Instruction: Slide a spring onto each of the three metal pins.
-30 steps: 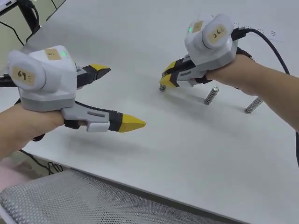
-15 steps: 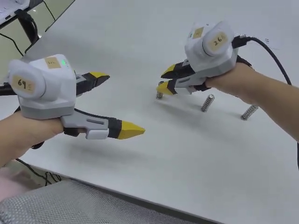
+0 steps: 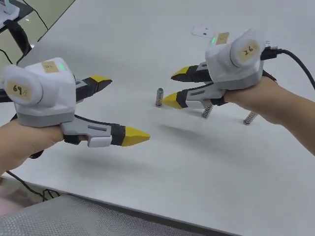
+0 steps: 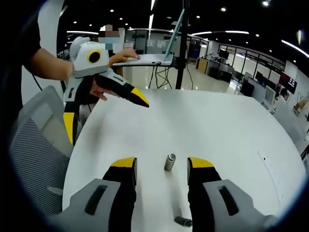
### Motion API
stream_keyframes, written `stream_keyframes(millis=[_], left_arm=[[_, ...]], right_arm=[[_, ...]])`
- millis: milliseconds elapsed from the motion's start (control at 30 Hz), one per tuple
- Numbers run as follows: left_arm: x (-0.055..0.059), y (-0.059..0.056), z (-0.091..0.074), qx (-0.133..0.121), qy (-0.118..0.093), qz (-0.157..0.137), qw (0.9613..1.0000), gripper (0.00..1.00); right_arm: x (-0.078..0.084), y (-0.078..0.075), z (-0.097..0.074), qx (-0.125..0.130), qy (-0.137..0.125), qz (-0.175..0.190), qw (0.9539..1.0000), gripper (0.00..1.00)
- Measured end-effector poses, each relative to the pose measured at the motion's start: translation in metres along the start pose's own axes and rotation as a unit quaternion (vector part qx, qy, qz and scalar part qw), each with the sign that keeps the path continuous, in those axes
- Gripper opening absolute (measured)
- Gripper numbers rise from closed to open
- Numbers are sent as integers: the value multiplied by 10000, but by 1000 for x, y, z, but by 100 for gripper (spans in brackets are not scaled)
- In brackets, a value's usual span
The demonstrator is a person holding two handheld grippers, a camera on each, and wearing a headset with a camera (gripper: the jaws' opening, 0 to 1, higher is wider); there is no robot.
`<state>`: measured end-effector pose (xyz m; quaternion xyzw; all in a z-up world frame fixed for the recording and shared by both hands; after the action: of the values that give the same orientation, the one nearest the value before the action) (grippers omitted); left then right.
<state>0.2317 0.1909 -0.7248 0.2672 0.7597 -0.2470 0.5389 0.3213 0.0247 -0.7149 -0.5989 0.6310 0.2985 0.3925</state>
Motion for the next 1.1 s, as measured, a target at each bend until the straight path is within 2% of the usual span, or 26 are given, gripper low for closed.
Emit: stream_keyframes(millis=[133,200,300,433,600,733,933,1067,1100], left_arm=[[-2,-3,4,65,20,33,10000,97],[-2,-4,5,77,30,41,10000,97],[-1,-5,6,75,76,40,9999,97],[-2,-7,9,85,71,20,9999,98],[-6,-11,11,99,8,24,9999,98],[-8,-13,12,111,-15,24,9999,98],[-10,-14,14,86,-14,62,9999,98],[-11,-18,17,131,88,277,9995,98],[-11,-19,17,148,104,319,9993,98]], right_arm=[[7,5,-17,188,-145,87,9997,51],[12,8,-28,294,-254,240,9990,54],[18,11,-41,453,-402,266,9978,56],[26,17,-58,567,-566,378,9961,69],[40,23,-83,737,-644,432,9943,76],[50,24,-104,995,-869,626,9893,84],[66,29,-131,1284,-1035,932,9819,95],[79,34,-146,1441,-1034,1053,9785,98],[83,35,-150,1505,-1087,1125,9762,99]])
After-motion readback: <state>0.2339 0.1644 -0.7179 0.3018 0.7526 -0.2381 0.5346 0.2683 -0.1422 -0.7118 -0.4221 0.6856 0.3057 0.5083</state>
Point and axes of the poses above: the centre of the closed fingertips' face, and the gripper's own axes: z roughly forward along the fingers, y roughly to its left, x roughly out of its underside, the point moved 8 cm from there along -z, roughly backward along the fingers, and after that the axes turned 4 degrees about -y, right-handed, at the moved point
